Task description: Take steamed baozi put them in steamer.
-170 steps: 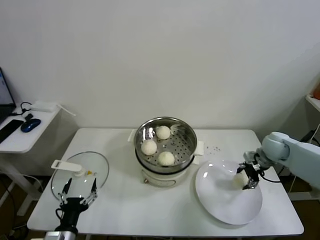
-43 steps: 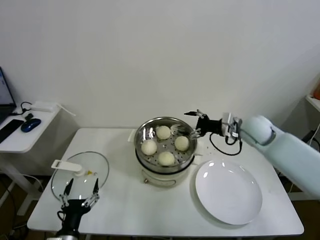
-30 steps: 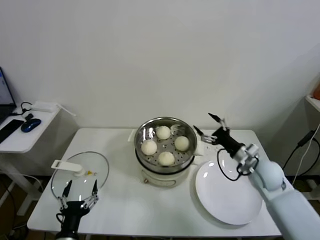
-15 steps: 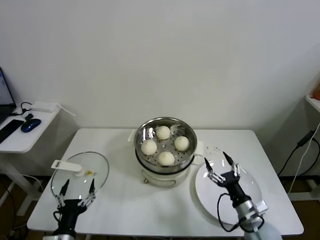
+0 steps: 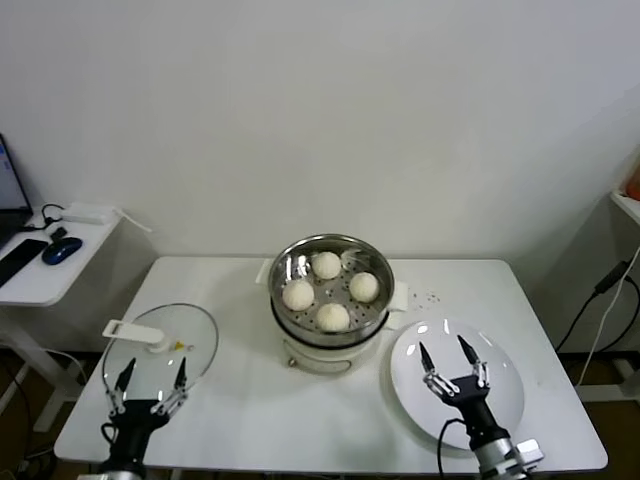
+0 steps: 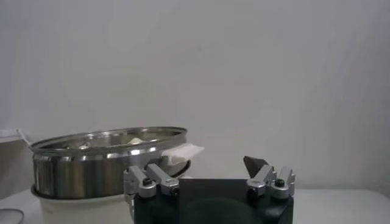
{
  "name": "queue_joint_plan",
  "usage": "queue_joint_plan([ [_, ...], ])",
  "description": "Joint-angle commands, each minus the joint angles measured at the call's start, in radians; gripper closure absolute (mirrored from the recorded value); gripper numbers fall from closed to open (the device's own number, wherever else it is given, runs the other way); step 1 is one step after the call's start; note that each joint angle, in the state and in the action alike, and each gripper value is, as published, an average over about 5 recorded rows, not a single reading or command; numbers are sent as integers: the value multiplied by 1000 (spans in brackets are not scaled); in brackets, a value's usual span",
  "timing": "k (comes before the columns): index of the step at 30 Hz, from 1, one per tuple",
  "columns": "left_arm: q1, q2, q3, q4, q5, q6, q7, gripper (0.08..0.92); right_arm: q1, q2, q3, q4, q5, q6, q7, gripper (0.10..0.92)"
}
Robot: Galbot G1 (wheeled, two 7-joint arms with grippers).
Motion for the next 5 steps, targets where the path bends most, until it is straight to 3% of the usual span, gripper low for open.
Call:
queue_joint_plan([
  [1,-4,-2,-6,3,-28,1,29,177,-26,19,11,7,2,6,10,203],
  [5,1,-4,-9,7,-34,-5,30,177,-19,15,8,8,1,1,9,203],
])
